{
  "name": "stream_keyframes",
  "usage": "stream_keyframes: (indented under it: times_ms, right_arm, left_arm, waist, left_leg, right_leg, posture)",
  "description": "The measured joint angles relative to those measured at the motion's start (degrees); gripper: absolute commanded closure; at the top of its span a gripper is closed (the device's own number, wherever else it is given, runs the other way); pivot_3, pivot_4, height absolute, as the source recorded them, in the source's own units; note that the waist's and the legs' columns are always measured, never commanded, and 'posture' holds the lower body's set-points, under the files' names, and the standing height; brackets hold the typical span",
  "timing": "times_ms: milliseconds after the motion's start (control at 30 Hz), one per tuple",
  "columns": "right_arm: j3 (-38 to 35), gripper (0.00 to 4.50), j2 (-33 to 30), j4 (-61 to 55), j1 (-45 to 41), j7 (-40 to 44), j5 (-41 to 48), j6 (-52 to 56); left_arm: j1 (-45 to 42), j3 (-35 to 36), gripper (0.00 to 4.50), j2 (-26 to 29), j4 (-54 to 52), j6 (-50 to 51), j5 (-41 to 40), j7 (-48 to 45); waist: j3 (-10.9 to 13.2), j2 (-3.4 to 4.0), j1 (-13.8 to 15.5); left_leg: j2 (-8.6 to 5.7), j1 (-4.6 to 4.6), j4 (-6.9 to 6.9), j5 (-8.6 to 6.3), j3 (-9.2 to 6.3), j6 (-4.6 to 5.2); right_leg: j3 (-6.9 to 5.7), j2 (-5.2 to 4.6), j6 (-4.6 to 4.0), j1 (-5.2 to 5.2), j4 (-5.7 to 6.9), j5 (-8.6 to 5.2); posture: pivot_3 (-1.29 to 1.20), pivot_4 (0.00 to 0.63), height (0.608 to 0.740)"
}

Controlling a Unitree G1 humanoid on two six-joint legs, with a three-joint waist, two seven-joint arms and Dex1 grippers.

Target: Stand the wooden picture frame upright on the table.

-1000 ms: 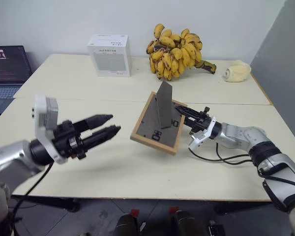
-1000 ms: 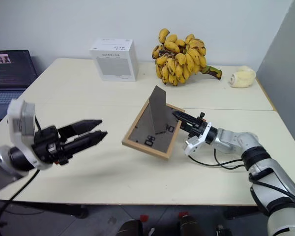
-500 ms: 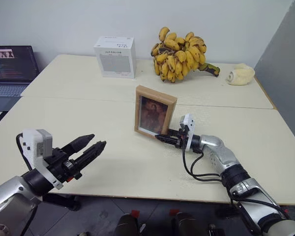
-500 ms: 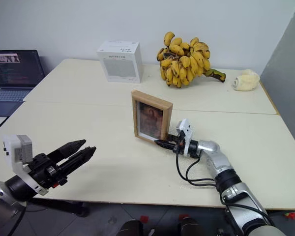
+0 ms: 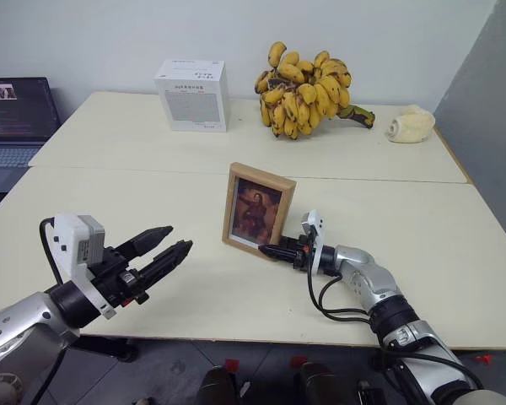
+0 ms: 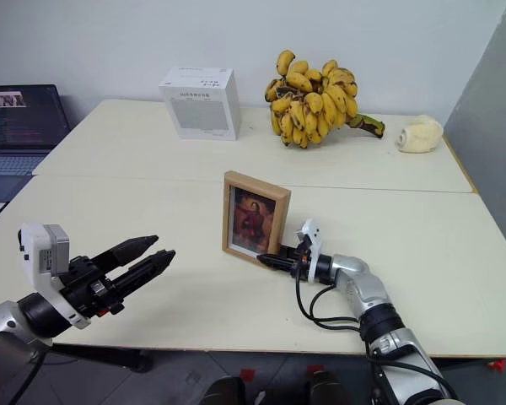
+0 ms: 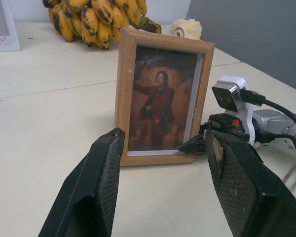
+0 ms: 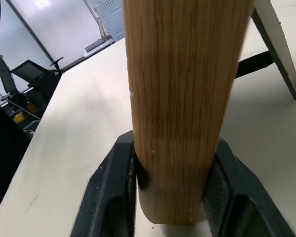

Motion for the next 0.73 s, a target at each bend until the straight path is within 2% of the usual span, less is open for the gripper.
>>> stream_keyframes:
  times_ms: [67, 233, 333, 400, 533, 733]
  right_arm:
    - [-0.19, 1.54, 0.0, 0.17, -0.01, -0.29, -1.46, -0.51]
    - [-0.17, 1.54, -0.44, -0.64, 0.19, -0.29, -3.99, -1.4]
    - [-0.06, 1.54, -3.03, -4.17, 1.91, -0.32, -6.05, -1.35]
    - [-0.03, 1.54, -6.52, -8.7, 4.6, -0.18, -6.7, -0.56]
    - [-2.24, 1.54, -14.45, -21.99, 11.29, -0.2, -5.08, 7.59]
    - [-9.78, 1.54, -19.0, -38.24, 14.35, -3.9, 2.42, 18.91]
  left_arm:
    - [-0.46, -0.77, 1.73, -0.01, 0.0, -0.68, 0.43, 0.06]
    - [-2.36, -2.6, 1.73, -1.49, 0.02, -4.09, 2.47, 0.25]
    - [-2.99, -4.62, 1.73, -1.75, 0.21, -5.19, 3.71, 0.53]
    - [-3.42, -6.43, 1.73, -2.15, 0.53, -5.78, 4.7, 0.63]
    - [-4.79, -9.99, 1.73, -2.28, 1.64, -6.19, 6.26, 0.41]
    - [-6.0, -11.76, 1.73, -2.27, 3.22, -6.21, 6.18, -0.82]
  waist:
    - [0.0, 0.0, 0.01]
    - [-0.02, -0.03, 0.07]
    - [-0.02, -0.03, 0.5]
    - [-0.02, -0.03, 0.85]
    - [-0.01, -0.02, 0.77]
    - [-0.01, -0.01, 0.24]
  left_leg:
    - [0.0, 0.0, 0.01, 0.0, 0.04, 0.0]
    - [0.0, 0.01, 0.01, 0.0, 0.16, 0.0]
    - [-0.03, -0.01, 0.01, 0.0, 0.19, 0.0]
    - [-0.04, -0.05, -0.01, 0.0, 0.2, 0.0]
    - [-0.01, -0.09, -0.12, 0.0, 0.28, 0.0]
    - [0.01, -0.07, -0.32, 0.0, 0.35, 0.01]
  right_leg:
    - [0.04, 0.0, 0.04, -0.01, -0.01, 0.0]
    - [0.15, 0.0, 0.27, -0.02, -0.04, -0.08]
    - [0.19, -0.02, 0.3, -0.01, -0.12, -0.08]
    - [0.2, -0.04, 0.35, -0.01, -0.26, -0.06]
    - [0.28, -0.03, 0.42, -0.03, -0.44, -0.02]
    - [0.35, -0.01, 0.41, -0.12, -0.46, -0.03]
  posture:
    - [0.0, 0.15, 0.74]
    - [0.0, 0.15, 0.74]
    - [0.0, 0.15, 0.74]
    - [0.0, 0.15, 0.74]
    - [0.0, 0.15, 0.74]
    - [0.0, 0.15, 0.74]
